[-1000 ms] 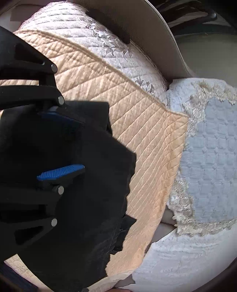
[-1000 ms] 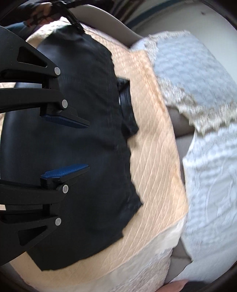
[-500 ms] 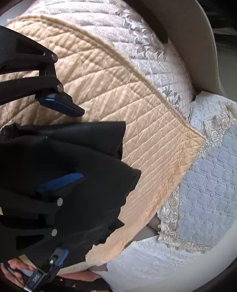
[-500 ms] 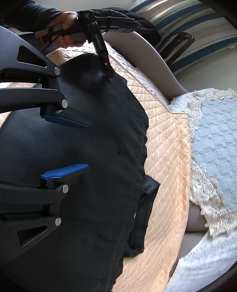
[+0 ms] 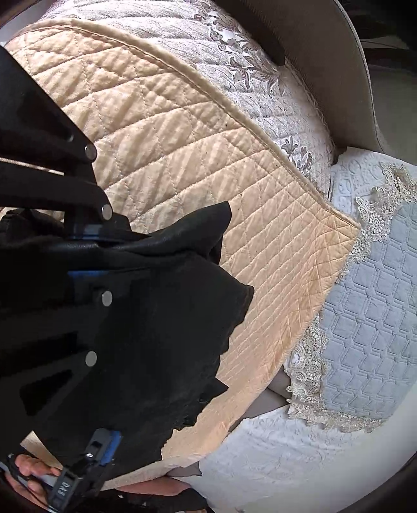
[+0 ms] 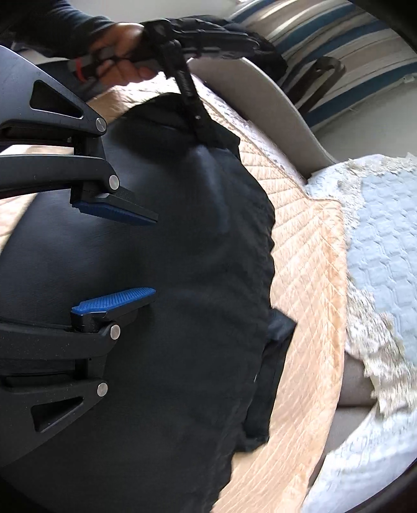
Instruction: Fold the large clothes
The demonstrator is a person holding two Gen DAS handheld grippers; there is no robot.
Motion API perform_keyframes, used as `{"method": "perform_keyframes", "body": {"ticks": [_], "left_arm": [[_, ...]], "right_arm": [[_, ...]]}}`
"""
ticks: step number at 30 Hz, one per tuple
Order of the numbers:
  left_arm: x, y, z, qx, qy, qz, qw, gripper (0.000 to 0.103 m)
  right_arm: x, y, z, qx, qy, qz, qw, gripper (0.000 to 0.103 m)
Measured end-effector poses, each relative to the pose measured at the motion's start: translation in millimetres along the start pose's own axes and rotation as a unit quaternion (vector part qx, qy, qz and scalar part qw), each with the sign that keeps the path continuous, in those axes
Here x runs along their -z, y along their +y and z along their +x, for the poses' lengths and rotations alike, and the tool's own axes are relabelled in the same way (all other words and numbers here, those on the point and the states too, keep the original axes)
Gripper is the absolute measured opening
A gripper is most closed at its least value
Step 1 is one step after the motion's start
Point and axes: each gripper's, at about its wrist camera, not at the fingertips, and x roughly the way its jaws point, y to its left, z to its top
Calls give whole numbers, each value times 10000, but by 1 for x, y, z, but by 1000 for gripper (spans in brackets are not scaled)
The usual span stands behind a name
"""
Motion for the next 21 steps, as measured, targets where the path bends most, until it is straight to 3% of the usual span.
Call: {"method": "perform_keyframes", "body": {"ticks": [3,6,13,17,21], "left_arm": [[-8,-5,-12,168,-44,-25,9998,9],[-22,-19,-35,571,-169,-37,9982,8],[-43,-110,-74,1465,-348,491,9874,8],[-34,-165,-60,1887,-142,762,9790,8],[-4,-207,-17,2142,384,956,9713,8]], "right_arm": [[12,-18,-25,108,-112,246,9996,42],[23,-35,-47,174,-235,512,9983,42],[48,-71,-95,234,-700,1117,9910,42],[68,-92,-114,300,-833,1460,9853,42],[81,-110,-119,379,-834,1715,9809,42]]}}
